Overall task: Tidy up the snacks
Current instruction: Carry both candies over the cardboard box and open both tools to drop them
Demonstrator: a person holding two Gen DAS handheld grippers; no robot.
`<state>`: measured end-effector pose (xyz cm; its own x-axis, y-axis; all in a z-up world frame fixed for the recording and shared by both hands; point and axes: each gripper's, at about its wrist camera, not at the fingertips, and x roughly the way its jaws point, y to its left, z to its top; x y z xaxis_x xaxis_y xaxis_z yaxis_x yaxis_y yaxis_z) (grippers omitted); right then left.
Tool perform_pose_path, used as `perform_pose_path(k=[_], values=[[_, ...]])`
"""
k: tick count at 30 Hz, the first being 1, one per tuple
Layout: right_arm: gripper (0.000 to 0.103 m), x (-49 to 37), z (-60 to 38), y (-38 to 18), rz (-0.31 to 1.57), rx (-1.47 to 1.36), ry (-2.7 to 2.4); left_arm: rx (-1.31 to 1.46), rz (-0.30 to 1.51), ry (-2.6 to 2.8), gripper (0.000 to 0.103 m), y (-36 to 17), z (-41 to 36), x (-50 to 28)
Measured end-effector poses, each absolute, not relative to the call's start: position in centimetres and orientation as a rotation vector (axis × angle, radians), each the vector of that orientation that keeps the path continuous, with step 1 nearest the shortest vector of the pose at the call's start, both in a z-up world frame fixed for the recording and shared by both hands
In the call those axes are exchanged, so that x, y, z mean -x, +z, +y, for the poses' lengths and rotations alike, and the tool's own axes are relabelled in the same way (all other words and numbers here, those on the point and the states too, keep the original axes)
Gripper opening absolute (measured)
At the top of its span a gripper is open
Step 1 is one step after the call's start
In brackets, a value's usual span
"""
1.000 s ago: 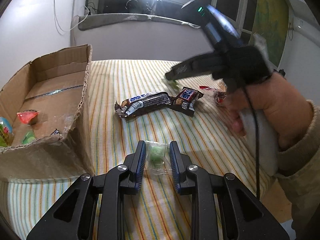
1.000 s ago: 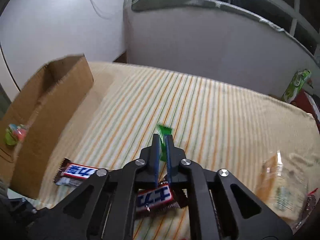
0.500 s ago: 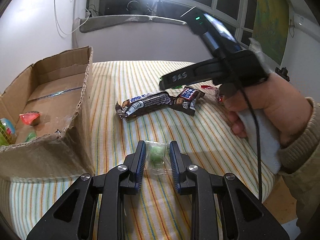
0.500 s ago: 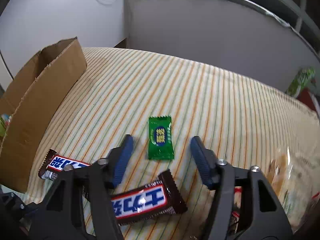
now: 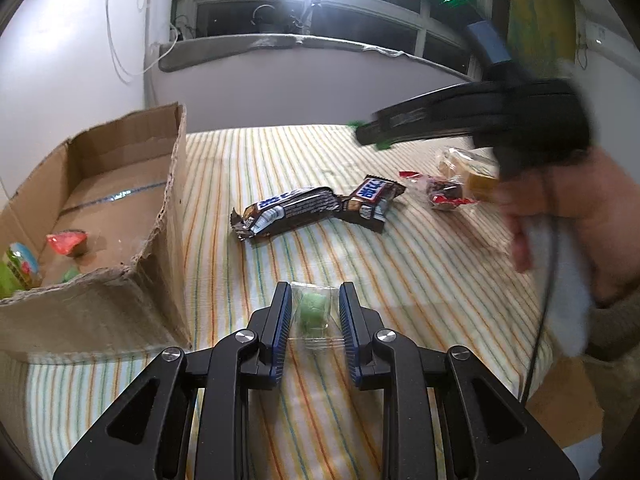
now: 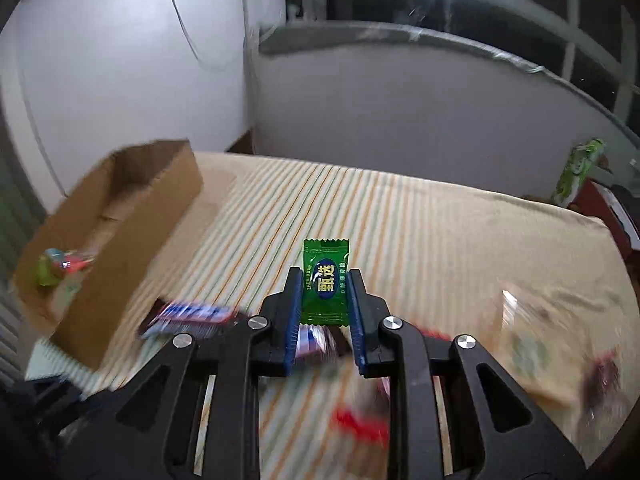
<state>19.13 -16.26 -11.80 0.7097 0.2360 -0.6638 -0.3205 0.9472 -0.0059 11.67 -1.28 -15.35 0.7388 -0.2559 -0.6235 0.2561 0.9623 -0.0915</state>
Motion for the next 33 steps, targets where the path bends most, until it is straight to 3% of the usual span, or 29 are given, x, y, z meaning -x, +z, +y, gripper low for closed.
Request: perform_pose_path(k=[10,20,33], values=[[0.022,-7.5,-22.5,-13.7,0.724,0.012,0.248,-0.059,0.643,-0.279,0.022,-12.4,-3.6,-7.0],[0.022,-0.8,-23.2,-6.9,0.554,0.010,0.255,-0.076,0.494,-0.266,0.022,-5.8,-3.6,-1.2],[0.022,-2.1,-21.4,-7.5,0.574,0.036,0.275,-0.071,0.474,-0.269,0.022,-5.4,-3.3,-0.6]])
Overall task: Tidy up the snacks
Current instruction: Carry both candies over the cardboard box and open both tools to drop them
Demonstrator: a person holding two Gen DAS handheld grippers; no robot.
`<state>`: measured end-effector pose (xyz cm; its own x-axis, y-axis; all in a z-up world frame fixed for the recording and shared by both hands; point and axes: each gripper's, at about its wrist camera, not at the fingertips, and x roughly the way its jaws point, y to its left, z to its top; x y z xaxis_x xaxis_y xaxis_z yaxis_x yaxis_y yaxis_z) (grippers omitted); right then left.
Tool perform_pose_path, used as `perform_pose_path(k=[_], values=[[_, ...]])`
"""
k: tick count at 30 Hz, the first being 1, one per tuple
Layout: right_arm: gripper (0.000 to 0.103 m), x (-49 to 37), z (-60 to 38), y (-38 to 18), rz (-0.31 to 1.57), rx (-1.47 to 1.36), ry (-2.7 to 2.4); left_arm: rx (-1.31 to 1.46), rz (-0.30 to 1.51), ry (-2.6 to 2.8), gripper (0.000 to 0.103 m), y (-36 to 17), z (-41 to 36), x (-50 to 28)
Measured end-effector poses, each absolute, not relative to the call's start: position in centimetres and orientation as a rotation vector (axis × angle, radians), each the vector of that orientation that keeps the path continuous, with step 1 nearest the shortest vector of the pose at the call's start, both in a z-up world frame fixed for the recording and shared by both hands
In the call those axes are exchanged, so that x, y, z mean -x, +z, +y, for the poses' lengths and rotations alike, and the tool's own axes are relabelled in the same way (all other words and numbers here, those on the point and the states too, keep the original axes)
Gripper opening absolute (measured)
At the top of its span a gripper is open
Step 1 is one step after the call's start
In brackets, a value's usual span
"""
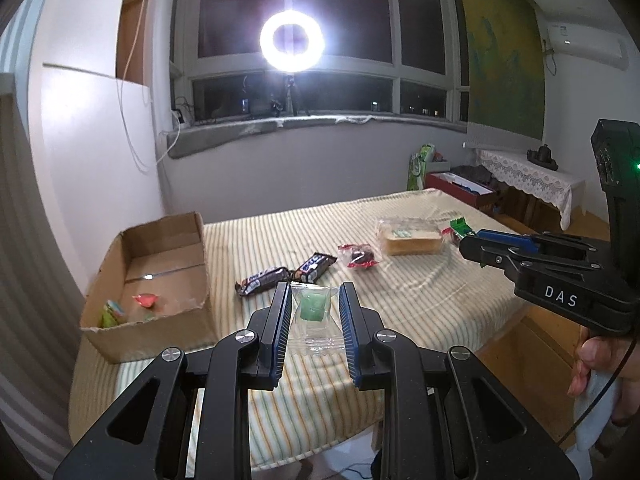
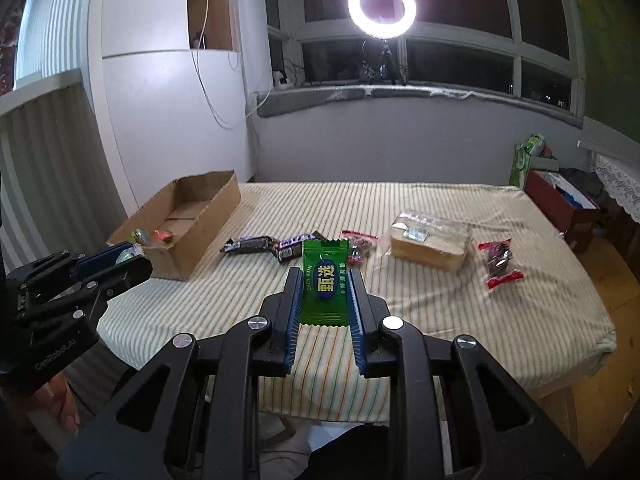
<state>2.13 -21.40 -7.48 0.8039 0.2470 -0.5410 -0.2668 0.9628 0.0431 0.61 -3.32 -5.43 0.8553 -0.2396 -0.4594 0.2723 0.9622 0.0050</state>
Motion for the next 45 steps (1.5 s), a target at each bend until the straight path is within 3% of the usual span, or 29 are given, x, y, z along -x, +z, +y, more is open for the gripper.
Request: perform_pose_path(k=[12,22,31,45], values=[[0.022,-7.5,-11.5,-9.5,0.624,0.148,0.401,0.001,0.505,-0.189,0.022,-7.4,2.2,-4.1],[0.022,-5.2,-1.3,-5.7,0.531,0.266,0.544,0.114,0.425,0.019,0.022,-5.3,13.6,-0.8],[0.023,-5.2,1.3,-3.5,0.470,0.289,0.578,0.131,0.334,0.047,0.022,-2.1,15.6,0.8],[0.024,-16.3,4.1,-11.9,0.632,0.234,0.621,0.160,0.443,-0.011,0.023,-6.1,16.3,-10.5]])
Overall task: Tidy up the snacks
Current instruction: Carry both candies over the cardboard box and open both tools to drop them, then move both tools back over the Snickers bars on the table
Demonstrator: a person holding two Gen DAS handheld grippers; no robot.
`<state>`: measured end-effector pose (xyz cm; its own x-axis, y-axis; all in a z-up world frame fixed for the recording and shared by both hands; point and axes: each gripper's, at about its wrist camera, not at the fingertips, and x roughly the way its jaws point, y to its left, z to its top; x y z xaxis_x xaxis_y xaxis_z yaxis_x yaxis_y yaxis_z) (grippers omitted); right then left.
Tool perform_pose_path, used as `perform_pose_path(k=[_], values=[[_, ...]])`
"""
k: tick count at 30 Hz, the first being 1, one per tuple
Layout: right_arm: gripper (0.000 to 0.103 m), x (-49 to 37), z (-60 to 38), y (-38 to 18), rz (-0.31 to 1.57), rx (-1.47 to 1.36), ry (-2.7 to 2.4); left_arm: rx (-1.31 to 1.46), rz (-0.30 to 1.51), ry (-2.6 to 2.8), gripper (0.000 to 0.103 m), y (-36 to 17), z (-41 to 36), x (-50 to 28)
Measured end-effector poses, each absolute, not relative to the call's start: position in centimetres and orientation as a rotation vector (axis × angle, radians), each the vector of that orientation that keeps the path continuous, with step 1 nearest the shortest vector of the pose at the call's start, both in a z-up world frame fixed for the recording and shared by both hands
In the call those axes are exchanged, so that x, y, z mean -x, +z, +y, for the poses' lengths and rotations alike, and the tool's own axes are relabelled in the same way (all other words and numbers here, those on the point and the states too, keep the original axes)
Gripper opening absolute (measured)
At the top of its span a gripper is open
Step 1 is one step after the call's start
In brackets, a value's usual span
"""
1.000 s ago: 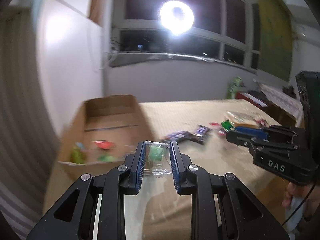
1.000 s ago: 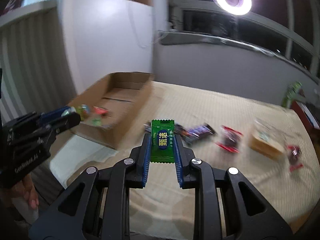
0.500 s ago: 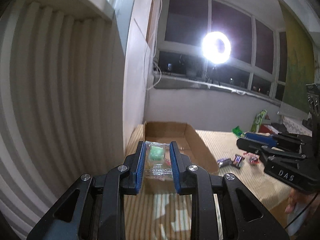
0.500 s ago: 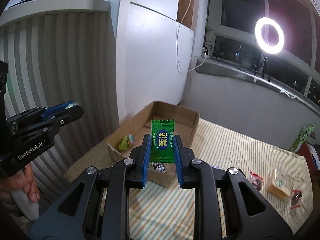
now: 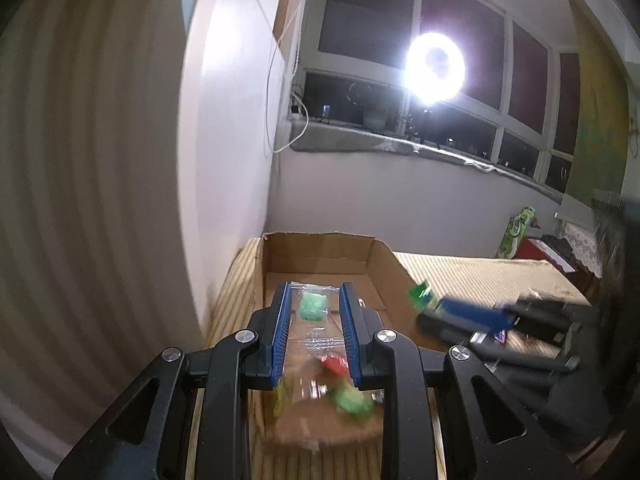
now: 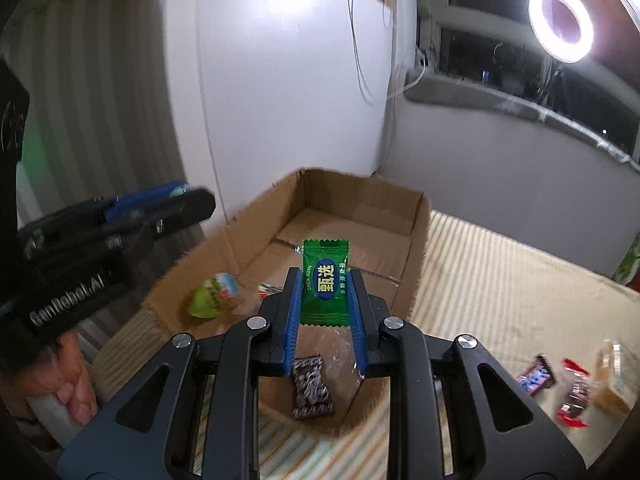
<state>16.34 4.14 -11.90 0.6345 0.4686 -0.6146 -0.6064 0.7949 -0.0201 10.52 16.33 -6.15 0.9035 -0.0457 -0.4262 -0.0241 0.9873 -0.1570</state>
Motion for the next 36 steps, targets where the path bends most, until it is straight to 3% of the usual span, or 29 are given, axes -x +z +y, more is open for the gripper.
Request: perform_pose_path(k=[1,3,4,5,6,24,36], values=[[0.026,-16.8,4.2,-12.5,0.642,0.237,0.629,0.160,0.455,-0.013,0.023,-6.4,16.4,-10.8],[0.044,-17.2,4.2,-13.0,0.638,0.249,0.616,0.143,0.495,-0.018,0.032,-7.4,16.4,-11.8],[0.053,-17.3,4.1,-13.0,0.629,0.249,0.607,0.137,0.507,-0.007,0.054,-7.6,16.5,-11.8],[0.054,-17.4,3.8,-13.1,0.625,0.244,0.605,0.133,0.507,0.009,0.072,-7.9,16.6,-11.7],[0.054,-17.5,3.7,-13.1,0.626,0.238,0.604,0.134,0.497,0.017,0.075,-8.0,16.6,-11.3],[0.054,-8.8,2.1,-7.6,0.508,0.226,0.653,0.187,0.412,0.096,0.079,-4.1,17.4,-4.4],[0.054,-7.9,-7.7,-8.0,0.499,0.076,0.579,0.051,0.436,0.019,0.080,-2.6,9.5,-4.8]])
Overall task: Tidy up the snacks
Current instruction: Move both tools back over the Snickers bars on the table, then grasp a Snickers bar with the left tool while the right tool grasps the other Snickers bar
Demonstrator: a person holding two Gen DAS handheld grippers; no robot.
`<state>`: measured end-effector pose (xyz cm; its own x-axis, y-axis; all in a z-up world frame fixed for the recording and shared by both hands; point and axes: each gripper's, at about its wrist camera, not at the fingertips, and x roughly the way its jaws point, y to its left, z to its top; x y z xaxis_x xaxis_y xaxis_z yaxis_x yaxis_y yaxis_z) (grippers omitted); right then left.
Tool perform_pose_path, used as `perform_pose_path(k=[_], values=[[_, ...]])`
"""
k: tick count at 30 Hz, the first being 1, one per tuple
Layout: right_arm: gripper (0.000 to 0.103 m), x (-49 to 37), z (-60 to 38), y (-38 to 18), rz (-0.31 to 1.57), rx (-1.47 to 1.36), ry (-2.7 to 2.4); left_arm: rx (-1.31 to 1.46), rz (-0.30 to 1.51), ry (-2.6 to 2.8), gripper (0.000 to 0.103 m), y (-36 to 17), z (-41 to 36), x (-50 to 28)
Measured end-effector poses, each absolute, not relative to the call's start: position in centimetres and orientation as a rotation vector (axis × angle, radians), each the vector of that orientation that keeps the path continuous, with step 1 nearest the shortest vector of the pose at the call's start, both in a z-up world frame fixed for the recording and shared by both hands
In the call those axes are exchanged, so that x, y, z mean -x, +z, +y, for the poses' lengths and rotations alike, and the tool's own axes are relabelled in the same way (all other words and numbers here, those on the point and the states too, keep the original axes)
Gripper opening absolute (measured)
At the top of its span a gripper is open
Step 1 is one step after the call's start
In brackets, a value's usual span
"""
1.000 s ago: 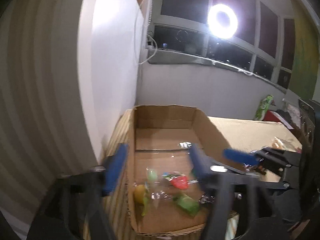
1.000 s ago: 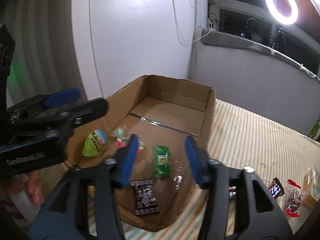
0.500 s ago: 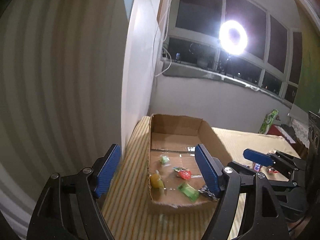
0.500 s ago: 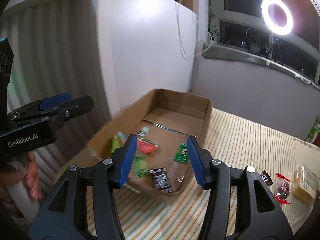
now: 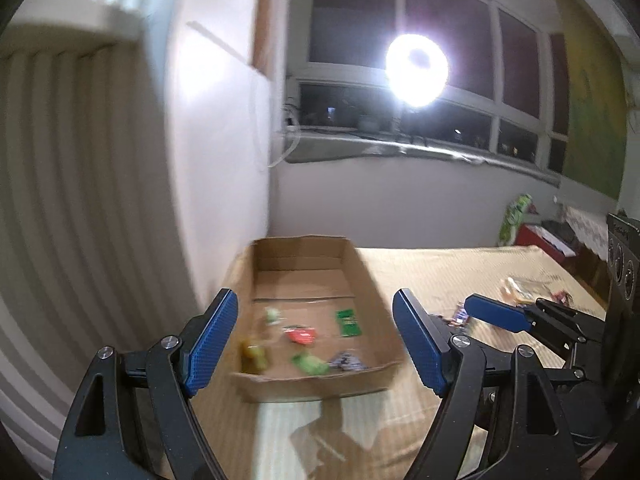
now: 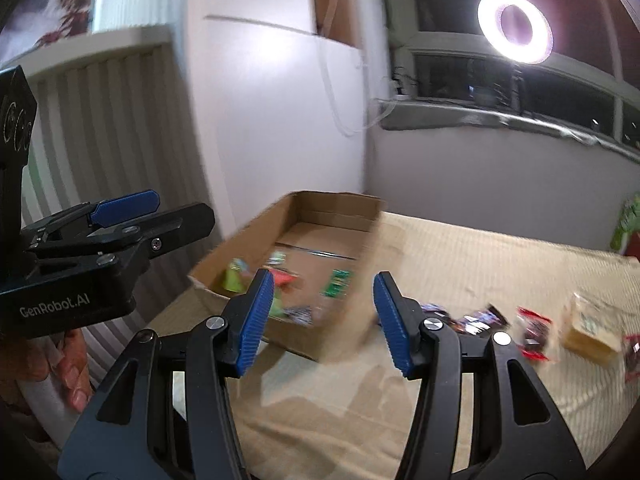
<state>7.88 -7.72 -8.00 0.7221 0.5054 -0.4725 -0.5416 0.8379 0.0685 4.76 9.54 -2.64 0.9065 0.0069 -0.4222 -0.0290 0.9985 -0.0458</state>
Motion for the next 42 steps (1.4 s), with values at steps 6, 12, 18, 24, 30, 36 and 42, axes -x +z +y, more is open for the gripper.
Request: perform_pose_path(k=[6,12,18,24,30,36,42], values=[[0.055,-8.8,-18.2,-9.6,0.528,-0.026,0.402,-0.024,0.470,-0.094,0.080,-3.3,2.0,-7.0],[0.055,-7.9,-28.1,-10.4,0.548,-0.123,0.174,-0.094,0.498,-0.216,0.080,-4.7,-4.6,-8.1],[0.055,-6.3,-29.3,-8.6,0.511,-0.137,0.136,-0.118,0.497,-0.236,0.080,-4.2,-5.0,-6.8],[0.064,-4.1,-25.7,-6.6,0.477,-0.084,0.190,-0.094,0.438,-0.208,0.080,-2.2,-2.5,-3.8],[0.064,-4.4,-22.6,-7.4,0.509,-0.040,0.241,-0.037,0.443,-0.206,0.080,-2.4,-0.4,-3.0],[0.064,-7.7,-21.5,-11.1,0.610,-0.036,0.270,0.052,0.560,-0.330,0.080,-6.1,-1.6,-5.7],[0.064,-13.2,-21.0,-15.5,0.735,-0.132,0.349,0.095,0.701,-0.348,0.080,-11.2,-2.3,-11.3]])
